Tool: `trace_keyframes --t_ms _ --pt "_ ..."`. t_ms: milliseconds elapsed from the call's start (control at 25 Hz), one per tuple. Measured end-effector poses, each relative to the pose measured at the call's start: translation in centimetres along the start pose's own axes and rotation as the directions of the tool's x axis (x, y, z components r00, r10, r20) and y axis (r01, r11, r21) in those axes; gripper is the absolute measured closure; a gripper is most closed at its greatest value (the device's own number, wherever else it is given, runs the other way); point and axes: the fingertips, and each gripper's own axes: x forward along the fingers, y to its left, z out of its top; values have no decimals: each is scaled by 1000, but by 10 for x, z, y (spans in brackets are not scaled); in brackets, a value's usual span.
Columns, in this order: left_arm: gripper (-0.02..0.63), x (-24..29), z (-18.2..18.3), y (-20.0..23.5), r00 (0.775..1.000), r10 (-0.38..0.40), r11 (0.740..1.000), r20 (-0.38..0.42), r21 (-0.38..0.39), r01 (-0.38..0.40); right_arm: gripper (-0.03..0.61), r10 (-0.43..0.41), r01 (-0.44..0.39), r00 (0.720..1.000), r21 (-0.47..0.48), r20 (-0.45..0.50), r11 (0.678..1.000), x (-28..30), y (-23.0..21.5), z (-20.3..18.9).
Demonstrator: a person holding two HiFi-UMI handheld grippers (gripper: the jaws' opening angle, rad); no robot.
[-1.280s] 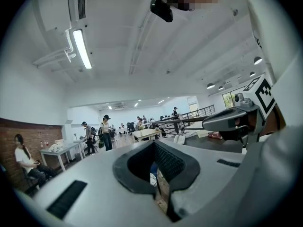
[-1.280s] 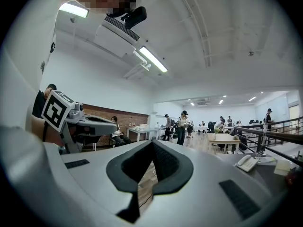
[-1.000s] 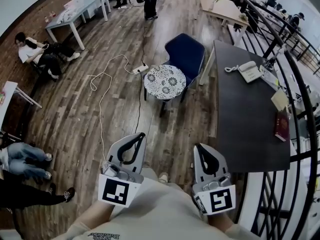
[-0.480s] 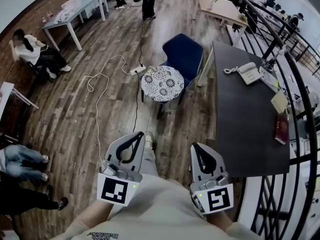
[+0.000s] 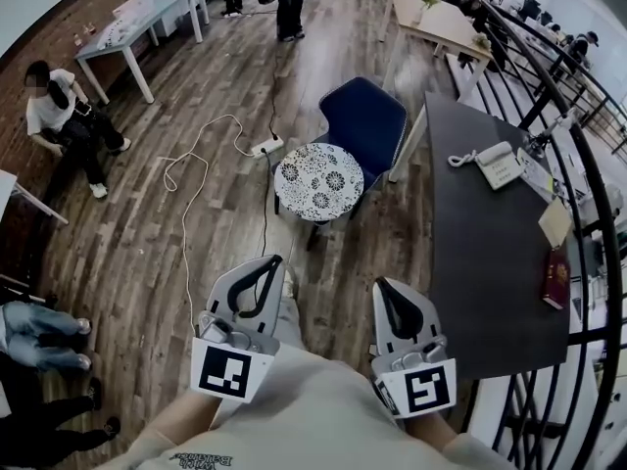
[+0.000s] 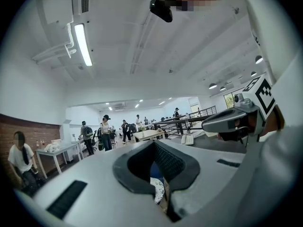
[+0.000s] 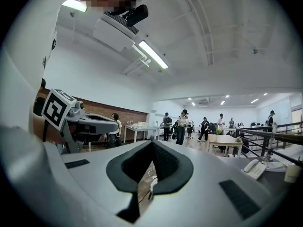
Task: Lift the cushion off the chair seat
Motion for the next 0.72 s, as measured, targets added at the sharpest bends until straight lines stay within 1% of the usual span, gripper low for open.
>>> trace_keyframes --t_ms 120,400,520,560,640,720 --pt "609 27 -7 26 1000 -2 1000 -6 -28 2 577 -4 4 1000 -8 -7 1000 36 -11 0" --pt "609 98 -22 81 997 -72 997 -36 -6 72 577 -21 21 999 6 -49 1000 127 -40 -3" --pt "609 125 -29 109 997 -74 995 -28 -68 72 577 -18 18 998 -8 -59 1000 164 -46 2" --pt "609 133 -31 117 997 -78 995 -27 -71 76 577 -21 20 998 -10 -63 1000 174 -49 3" --pt "609 150 -35 131 995 -95 995 -39 -36 93 577 -31 31 997 -11 -72 999 194 -57 4" --pt "609 167 -40 145 991 -110 993 -73 29 112 577 -40 41 996 3 -80 999 215 -66 5"
